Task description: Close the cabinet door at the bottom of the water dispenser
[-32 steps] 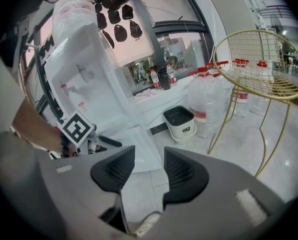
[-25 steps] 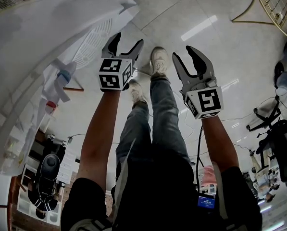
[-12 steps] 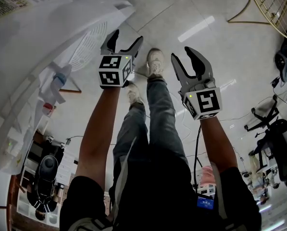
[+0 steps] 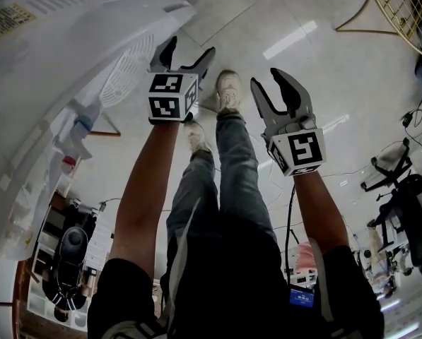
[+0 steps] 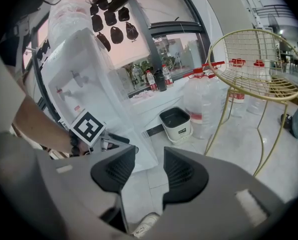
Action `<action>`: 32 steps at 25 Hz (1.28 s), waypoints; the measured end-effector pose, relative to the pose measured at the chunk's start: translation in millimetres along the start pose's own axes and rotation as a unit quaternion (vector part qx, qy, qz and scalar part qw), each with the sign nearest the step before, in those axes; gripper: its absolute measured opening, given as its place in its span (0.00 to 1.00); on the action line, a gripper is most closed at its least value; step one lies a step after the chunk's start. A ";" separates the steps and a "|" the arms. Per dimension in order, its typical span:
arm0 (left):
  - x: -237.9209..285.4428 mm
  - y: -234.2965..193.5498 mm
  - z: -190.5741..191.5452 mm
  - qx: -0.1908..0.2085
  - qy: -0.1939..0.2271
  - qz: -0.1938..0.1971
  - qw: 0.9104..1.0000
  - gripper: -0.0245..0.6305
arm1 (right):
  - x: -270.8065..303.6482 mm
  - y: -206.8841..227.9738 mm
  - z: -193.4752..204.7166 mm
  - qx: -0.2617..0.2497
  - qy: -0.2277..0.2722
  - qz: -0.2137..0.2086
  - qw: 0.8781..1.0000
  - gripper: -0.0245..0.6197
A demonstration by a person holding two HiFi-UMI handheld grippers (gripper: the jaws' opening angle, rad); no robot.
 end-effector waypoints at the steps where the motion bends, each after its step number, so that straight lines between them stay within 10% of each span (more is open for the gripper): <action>1: 2.0 1.0 -1.2 0.001 -0.001 -0.001 1.000 0.64 | 0.0 0.7 -0.8 0.001 0.001 0.000 1.000 0.32; 16: 16.8 0.2 -11.0 -0.011 -0.008 -0.018 1.000 0.70 | -4.2 15.6 -5.4 0.005 0.004 0.014 1.000 0.32; 32: -54.3 41.6 -13.7 0.019 0.021 0.058 0.998 0.65 | -40.0 -37.5 -14.0 -0.019 0.039 0.027 0.999 0.31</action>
Point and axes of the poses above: the fingertips, and each gripper's own axes: x forward along the fingers, y to its right, z out of its underside, the point moved 10 cm from there along -x, backward along the fingers, and after that the axes turned 8 degrees about y, right-handed, at the moved point
